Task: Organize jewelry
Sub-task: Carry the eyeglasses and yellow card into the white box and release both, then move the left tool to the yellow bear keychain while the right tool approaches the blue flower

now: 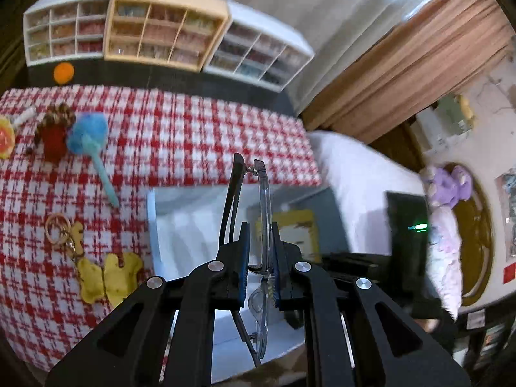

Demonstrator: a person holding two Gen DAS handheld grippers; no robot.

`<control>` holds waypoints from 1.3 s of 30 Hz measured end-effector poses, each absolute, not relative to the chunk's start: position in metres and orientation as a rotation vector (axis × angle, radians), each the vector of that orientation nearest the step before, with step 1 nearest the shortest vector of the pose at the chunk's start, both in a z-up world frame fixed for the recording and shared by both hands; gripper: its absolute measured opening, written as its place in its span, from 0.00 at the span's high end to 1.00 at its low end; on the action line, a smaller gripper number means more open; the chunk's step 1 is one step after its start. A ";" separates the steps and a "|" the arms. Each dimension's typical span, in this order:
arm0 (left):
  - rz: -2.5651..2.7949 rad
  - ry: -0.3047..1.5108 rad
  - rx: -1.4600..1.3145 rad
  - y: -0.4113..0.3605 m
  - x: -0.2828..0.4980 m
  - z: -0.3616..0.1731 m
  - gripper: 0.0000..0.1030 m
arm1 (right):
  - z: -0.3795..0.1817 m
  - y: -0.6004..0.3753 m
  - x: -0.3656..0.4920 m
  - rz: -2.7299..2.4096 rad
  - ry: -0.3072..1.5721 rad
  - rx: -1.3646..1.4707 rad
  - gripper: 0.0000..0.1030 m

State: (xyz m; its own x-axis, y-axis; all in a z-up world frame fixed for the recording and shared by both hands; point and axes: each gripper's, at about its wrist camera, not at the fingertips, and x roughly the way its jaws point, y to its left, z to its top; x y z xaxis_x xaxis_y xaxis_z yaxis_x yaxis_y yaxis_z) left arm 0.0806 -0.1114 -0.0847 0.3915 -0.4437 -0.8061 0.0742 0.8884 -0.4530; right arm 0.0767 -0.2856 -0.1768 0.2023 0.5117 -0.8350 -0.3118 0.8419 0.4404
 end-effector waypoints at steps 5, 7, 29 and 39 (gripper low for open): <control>-0.242 1.166 -0.237 -0.133 0.090 -0.099 0.88 | -0.180 -0.288 0.078 0.556 1.245 0.207 0.94; -0.191 1.202 -0.220 -0.137 0.095 -0.110 0.88 | -0.180 -0.286 0.078 0.544 1.252 0.201 0.93; -0.240 1.232 -0.297 -0.146 0.088 -0.125 0.44 | -0.114 -0.320 0.043 0.311 1.076 0.089 0.23; -0.174 0.958 -0.248 -0.125 0.067 -0.054 0.04 | -0.056 -0.370 0.005 0.228 0.780 0.156 0.07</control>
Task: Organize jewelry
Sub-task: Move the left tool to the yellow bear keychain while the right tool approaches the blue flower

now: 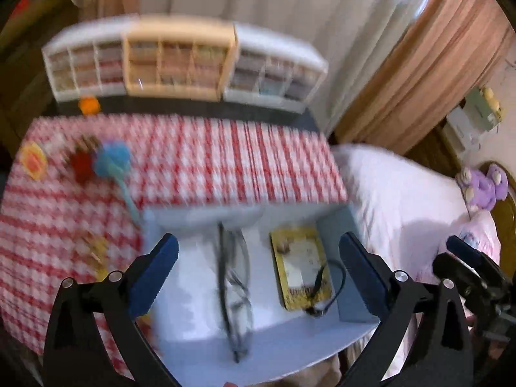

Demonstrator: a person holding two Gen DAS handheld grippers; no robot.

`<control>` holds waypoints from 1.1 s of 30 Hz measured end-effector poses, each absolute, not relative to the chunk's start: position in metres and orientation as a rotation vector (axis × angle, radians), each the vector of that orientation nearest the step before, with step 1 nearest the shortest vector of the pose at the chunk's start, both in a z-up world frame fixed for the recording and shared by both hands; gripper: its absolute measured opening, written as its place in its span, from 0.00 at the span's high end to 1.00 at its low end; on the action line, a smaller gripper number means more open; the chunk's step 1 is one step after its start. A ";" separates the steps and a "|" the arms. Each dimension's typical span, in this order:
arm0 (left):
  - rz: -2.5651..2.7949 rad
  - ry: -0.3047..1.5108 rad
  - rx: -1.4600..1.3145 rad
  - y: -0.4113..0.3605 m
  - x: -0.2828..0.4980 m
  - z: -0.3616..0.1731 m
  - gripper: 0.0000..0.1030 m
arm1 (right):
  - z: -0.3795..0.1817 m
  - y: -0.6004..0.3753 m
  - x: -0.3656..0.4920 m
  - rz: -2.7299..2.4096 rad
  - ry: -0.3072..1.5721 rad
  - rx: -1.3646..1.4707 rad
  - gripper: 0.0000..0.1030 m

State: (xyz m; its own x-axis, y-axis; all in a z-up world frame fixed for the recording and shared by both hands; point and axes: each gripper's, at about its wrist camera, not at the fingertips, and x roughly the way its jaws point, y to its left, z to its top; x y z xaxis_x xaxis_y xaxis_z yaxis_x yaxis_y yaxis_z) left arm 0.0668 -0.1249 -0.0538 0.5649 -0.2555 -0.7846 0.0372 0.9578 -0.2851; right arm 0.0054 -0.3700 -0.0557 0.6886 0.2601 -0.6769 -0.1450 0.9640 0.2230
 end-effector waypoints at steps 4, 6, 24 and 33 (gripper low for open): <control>-0.101 0.714 -0.203 -0.091 0.046 -0.006 0.04 | -0.042 -0.373 -0.002 0.289 0.619 0.195 0.07; -0.058 0.625 -0.196 -0.072 0.038 0.011 0.04 | -0.039 -0.370 -0.005 0.346 0.539 0.215 0.07; 0.124 0.687 -0.192 0.096 0.008 -0.010 0.04 | -0.043 -0.247 0.069 0.705 0.588 0.094 0.07; -0.038 0.818 -0.307 0.121 0.009 -0.049 0.04 | -0.055 -0.123 0.125 0.821 0.682 -0.230 0.07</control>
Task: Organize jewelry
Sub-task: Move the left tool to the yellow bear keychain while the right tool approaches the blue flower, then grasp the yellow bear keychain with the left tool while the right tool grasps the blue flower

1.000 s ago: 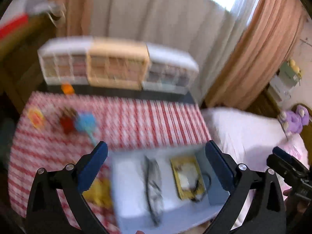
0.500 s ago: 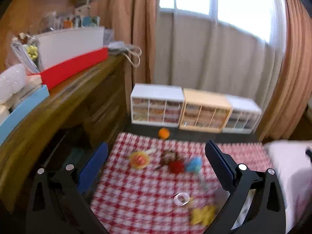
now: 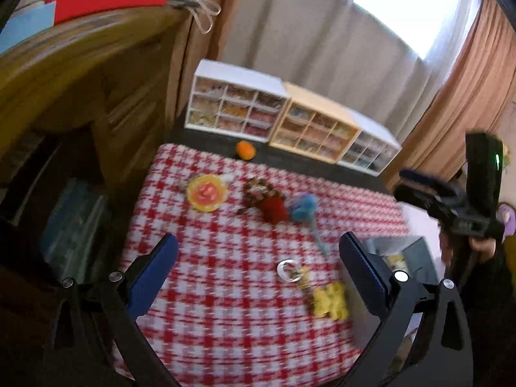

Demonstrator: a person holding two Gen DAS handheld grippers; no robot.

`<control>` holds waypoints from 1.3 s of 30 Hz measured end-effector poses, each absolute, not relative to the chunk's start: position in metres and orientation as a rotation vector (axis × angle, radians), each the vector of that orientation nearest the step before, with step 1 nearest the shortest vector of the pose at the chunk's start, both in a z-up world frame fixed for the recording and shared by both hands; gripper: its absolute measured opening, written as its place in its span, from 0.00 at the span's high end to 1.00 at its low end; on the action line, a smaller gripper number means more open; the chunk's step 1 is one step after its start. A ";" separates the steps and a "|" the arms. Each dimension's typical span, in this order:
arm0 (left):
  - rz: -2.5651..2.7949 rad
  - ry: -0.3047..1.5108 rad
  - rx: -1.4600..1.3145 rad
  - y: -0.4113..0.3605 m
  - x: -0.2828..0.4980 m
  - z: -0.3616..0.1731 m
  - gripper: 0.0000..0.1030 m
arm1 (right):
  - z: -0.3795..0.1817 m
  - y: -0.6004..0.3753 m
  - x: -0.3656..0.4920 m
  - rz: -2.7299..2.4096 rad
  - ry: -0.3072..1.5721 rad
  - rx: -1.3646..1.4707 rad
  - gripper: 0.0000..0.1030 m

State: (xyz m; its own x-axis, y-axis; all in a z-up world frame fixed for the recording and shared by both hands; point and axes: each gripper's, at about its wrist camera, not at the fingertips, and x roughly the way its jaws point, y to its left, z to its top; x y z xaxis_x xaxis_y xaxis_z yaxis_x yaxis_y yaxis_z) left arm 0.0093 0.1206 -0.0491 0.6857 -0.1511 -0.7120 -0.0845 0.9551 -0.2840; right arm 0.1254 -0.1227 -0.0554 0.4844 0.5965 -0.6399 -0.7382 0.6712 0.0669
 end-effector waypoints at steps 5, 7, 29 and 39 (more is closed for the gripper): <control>0.019 0.851 -0.249 0.140 0.008 -0.049 0.04 | -0.072 -0.072 0.154 0.855 0.744 -0.483 0.08; 0.021 0.847 -0.260 0.145 0.005 -0.048 0.04 | -0.084 -0.069 0.162 0.870 0.788 -0.515 0.13; -0.370 1.019 -0.212 0.017 0.006 -0.107 0.04 | -0.143 -0.055 0.177 0.919 0.976 -0.548 0.22; -0.387 1.026 -0.794 0.039 0.017 -0.156 0.09 | -0.144 -0.064 0.180 0.949 0.994 -0.466 0.33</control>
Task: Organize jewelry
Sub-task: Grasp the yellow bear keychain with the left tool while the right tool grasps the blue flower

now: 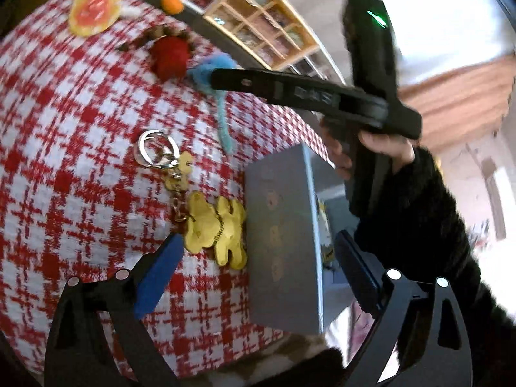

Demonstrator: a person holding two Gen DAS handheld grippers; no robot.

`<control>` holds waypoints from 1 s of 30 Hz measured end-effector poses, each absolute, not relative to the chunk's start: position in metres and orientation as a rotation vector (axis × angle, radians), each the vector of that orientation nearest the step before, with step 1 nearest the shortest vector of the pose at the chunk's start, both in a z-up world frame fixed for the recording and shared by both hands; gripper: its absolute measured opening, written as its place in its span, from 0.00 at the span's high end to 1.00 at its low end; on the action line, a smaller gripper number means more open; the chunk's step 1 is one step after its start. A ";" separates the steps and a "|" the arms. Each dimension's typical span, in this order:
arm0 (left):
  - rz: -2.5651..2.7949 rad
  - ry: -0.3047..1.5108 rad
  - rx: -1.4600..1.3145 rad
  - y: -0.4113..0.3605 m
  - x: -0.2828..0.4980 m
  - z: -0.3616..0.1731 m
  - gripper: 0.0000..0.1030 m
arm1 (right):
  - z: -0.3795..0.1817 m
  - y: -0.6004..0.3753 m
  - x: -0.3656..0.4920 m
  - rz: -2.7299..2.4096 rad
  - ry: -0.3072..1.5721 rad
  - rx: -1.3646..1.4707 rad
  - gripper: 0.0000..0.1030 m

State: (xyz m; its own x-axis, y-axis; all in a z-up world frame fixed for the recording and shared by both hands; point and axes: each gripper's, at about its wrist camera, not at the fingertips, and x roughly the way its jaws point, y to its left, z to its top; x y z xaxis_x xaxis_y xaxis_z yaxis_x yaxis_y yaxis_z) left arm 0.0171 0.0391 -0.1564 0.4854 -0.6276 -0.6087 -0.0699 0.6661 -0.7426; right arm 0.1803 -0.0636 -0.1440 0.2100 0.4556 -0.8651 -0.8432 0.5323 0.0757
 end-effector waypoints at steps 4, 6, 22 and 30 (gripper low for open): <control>-0.365 1.042 -0.850 0.045 0.020 -0.168 0.09 | -0.148 -0.063 0.179 0.945 1.005 -0.481 0.34; -0.361 1.031 -0.852 0.046 0.021 -0.169 0.09 | -0.153 -0.058 0.179 0.948 1.010 -0.496 0.35; -0.242 1.106 -0.788 0.036 0.038 -0.171 0.68 | -0.170 -0.017 0.179 0.932 1.021 -0.636 0.55; -0.285 1.069 -0.777 0.036 0.042 -0.169 0.84 | -0.171 -0.014 0.182 0.927 1.020 -0.588 0.59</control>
State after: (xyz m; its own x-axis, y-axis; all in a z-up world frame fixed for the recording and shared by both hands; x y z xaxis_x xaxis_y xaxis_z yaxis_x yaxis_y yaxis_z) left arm 0.0417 0.0359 -0.1693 0.4761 -0.5612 -0.6770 -0.1497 0.7069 -0.6913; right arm 0.1820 -0.0138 -0.1714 0.2155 0.3690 -0.9041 -0.8647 0.5023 -0.0011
